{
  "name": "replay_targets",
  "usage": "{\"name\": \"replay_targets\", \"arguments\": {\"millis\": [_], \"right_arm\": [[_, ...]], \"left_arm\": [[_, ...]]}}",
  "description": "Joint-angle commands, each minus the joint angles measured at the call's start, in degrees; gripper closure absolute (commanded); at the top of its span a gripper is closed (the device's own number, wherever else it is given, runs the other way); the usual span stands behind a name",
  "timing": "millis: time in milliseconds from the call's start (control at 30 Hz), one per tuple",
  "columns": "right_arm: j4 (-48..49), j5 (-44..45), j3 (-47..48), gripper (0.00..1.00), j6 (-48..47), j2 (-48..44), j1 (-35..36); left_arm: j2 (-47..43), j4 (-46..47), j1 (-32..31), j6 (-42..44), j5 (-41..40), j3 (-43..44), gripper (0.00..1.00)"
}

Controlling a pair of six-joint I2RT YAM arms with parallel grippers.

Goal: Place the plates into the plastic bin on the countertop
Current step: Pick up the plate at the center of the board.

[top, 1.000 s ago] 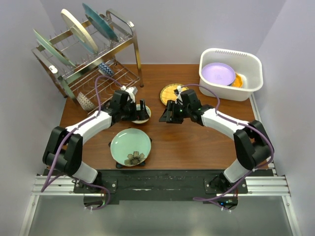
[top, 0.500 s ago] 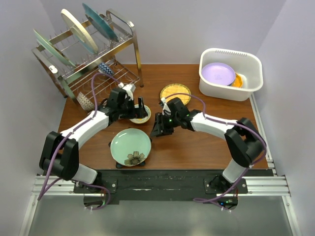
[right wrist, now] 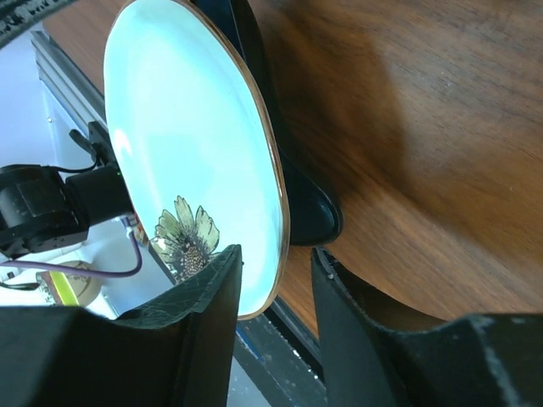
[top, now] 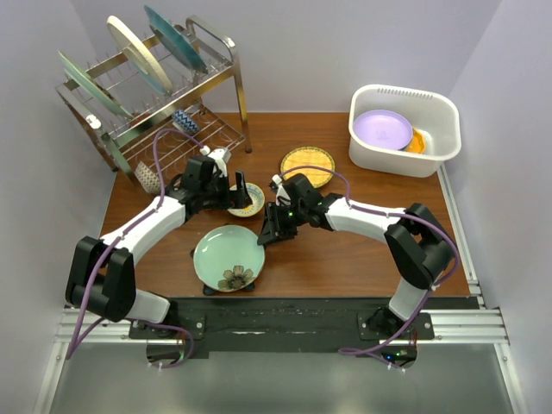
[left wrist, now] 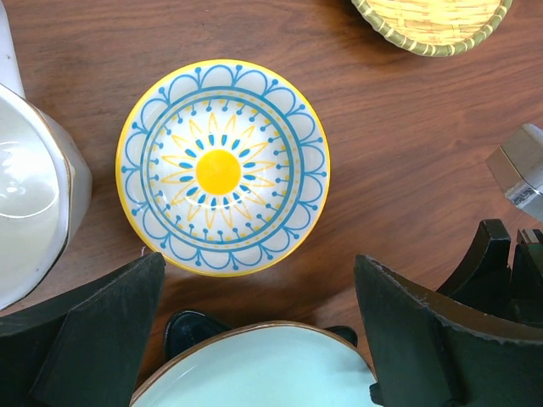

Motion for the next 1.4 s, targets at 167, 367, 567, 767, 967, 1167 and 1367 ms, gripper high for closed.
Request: {"name": "replay_targets", "arguments": {"millis": [167, 367, 567, 767, 967, 1167, 1367], "right_arm": [[-1.43, -2.29, 2.66, 0.62, -1.02, 0.71, 0.39], [-0.55, -3.7, 2.49, 0.66, -0.75, 1.94, 0.48], [0.77, -5.46, 2.14, 0.68, 0.13, 2.73, 0.48], [3.66, -7.47, 1.08, 0.69, 1.35, 3.52, 0.48], [7.36, -9.41, -0.06, 0.69, 3.73, 4.84, 0.48], [8.51, -10.12, -0.33, 0.69, 4.35, 5.99, 0.57], [8.33, -10.03, 0.02, 0.68, 4.43, 7.22, 0.57]], "left_arm": [[-0.61, 0.83, 0.39, 1.51, -0.04, 0.2, 0.02], [-0.26, 0.74, 0.39, 1.6, -0.22, 0.2, 0.02], [0.09, 0.83, 0.48, 1.77, -0.3, 0.29, 0.02], [0.35, 0.83, 0.48, 1.77, -0.3, 0.12, 0.02], [0.44, 0.92, 0.48, 2.04, -0.39, -0.06, 0.02], [0.62, 0.92, 0.39, 2.12, -0.65, -0.15, 0.02], [0.35, 1.01, 0.39, 2.39, -0.48, -0.06, 0.02]]}}
